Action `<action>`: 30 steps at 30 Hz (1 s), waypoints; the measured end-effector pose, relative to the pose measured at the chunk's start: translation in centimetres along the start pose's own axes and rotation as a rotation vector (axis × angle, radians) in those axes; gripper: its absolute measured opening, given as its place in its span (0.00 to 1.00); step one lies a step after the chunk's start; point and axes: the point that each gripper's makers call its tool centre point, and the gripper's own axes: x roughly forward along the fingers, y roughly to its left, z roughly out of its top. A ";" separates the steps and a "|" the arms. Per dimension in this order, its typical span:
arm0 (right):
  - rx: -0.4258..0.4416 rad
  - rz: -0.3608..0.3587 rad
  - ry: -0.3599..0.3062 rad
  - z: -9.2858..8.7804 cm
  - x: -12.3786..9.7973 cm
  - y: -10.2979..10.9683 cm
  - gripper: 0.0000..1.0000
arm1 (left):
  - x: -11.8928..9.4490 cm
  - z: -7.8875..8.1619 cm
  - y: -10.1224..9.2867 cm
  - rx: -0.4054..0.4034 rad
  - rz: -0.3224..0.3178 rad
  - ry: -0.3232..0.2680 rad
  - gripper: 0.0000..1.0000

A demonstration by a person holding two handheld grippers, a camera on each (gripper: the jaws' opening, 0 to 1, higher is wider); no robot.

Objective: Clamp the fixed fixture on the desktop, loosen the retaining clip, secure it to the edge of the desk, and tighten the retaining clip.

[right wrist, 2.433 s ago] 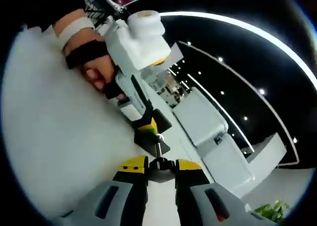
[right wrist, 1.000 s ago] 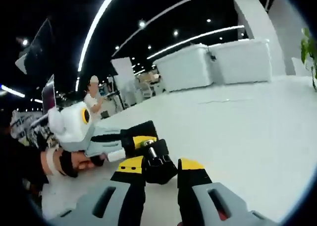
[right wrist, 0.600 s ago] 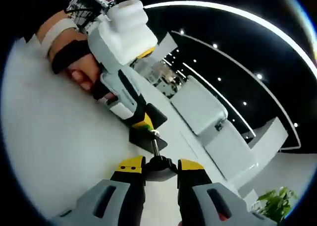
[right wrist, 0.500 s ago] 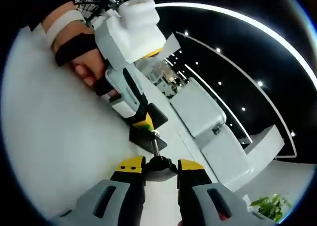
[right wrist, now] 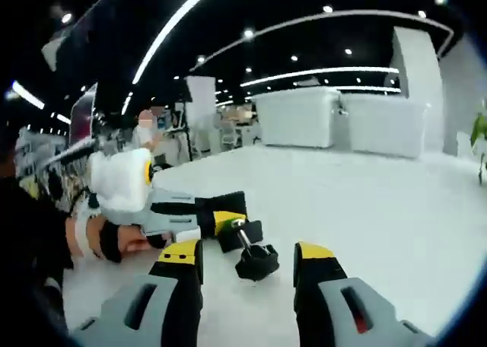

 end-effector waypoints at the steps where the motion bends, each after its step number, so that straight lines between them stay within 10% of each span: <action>1: 0.046 0.015 0.001 -0.2 0.3 -0.2 0.42 | 0.0 0.0 -0.1 0.000 0.000 0.000 0.06; 13: 0.712 0.108 -0.005 -1.6 0.5 -0.3 0.24 | -0.1 0.0 -0.2 0.002 -0.009 -0.001 0.06; 26: 0.915 0.168 0.022 -2.1 -1.9 4.3 0.33 | 0.0 -0.1 -0.1 0.021 -0.011 -0.002 0.06; 30: 0.803 0.120 0.042 -3.3 -2.5 5.1 0.24 | -0.1 -0.1 -0.1 0.022 -0.011 -0.002 0.06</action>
